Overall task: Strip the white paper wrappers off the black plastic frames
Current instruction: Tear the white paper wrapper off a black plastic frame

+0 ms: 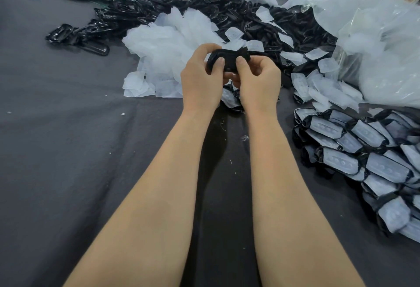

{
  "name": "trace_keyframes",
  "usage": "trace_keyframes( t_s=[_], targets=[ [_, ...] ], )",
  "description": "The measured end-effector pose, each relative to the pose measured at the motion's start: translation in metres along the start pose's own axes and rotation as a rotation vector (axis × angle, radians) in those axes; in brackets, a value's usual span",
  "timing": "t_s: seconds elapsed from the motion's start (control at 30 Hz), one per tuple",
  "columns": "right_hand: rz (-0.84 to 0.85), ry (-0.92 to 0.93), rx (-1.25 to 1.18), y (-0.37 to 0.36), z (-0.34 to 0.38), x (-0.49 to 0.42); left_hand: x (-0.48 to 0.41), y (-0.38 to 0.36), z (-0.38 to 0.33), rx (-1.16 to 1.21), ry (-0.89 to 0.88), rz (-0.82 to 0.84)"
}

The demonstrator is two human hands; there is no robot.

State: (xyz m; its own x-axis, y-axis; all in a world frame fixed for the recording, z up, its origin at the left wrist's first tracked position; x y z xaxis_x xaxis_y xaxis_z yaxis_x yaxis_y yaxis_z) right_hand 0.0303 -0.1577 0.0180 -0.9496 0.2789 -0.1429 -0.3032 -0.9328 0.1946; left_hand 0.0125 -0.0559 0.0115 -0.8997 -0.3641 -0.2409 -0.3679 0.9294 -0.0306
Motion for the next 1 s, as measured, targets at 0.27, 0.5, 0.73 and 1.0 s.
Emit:
trace_keyframes(
  t_s=[0.27,0.5,0.73,1.0],
  targets=[
    [-0.049,0.120,0.107,0.002,0.008,0.008,-0.001,0.002,-0.002,-0.137,-0.042,0.007],
    [0.005,0.084,0.097,0.004,0.017,0.008,-0.006,0.019,-0.008,0.160,0.019,-0.236],
    [0.439,0.016,0.801,-0.010,0.016,0.020,-0.009,0.036,-0.009,0.478,0.054,-0.536],
    [0.331,0.117,0.803,-0.021,0.014,0.021,-0.006,0.032,-0.011,0.474,0.056,-0.500]
  ],
)
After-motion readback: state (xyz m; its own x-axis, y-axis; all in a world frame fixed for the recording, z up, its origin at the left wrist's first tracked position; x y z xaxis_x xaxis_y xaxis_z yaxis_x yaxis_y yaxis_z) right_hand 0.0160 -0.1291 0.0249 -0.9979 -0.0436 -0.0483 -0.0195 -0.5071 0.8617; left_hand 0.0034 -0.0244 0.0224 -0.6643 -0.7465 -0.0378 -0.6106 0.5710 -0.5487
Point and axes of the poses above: each hand's wrist, its own x-axis away from the middle knuckle, its own y-axis out of the back of the hand, z = x × y, the point moved 3 cm from there along -x, towards the middle knuckle, and after that the axes turned 3 degrees about -y, right-handed, at the moved point
